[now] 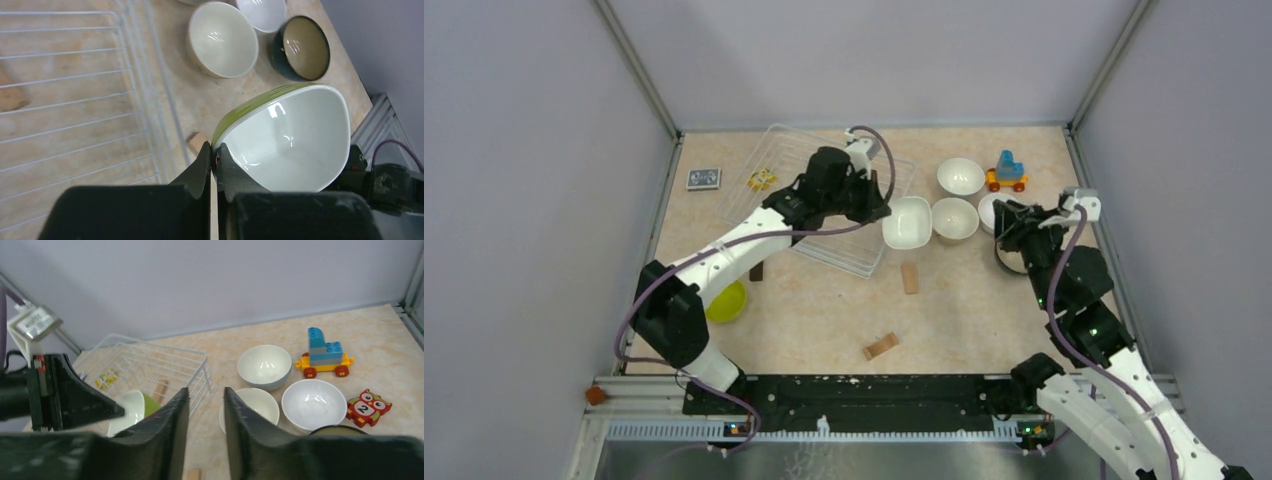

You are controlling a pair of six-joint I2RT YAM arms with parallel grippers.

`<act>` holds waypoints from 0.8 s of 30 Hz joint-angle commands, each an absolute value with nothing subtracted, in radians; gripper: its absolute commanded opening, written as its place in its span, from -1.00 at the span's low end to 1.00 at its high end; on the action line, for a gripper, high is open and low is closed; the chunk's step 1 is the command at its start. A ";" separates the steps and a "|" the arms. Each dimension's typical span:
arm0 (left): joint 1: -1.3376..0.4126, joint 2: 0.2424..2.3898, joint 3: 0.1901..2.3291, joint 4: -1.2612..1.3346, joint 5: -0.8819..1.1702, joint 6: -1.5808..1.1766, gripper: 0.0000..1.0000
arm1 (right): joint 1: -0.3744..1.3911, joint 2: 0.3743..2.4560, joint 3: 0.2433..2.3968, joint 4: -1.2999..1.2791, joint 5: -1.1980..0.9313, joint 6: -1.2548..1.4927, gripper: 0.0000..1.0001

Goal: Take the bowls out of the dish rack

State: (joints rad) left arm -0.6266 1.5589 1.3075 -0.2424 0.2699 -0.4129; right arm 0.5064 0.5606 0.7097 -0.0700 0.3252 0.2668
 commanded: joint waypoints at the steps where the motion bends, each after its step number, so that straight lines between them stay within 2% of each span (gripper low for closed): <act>1: -0.733 1.595 1.408 -0.194 0.252 -0.344 -1.00 | 0.509 0.468 0.675 -0.070 0.492 0.277 -0.24; 5: -0.796 1.656 1.427 -0.155 0.271 -0.299 -1.00 | 0.509 0.403 0.644 -0.078 0.570 0.275 0.38; 8: -0.827 1.719 1.447 -0.132 0.275 -0.253 -1.00 | 0.509 0.373 0.626 -0.081 0.610 0.281 0.55; 13: -0.868 1.837 1.510 -0.139 0.245 -0.208 -1.00 | 0.509 0.341 0.626 -0.096 0.646 0.291 0.63; 24: -0.876 2.096 1.705 -0.202 0.252 -0.228 -1.00 | 0.509 0.310 0.611 -0.124 0.666 0.296 0.66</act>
State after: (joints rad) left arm -0.8742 2.0430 1.5990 -0.1993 0.2455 -0.2321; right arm 0.5068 0.3241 0.6193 -0.1196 0.6449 0.2848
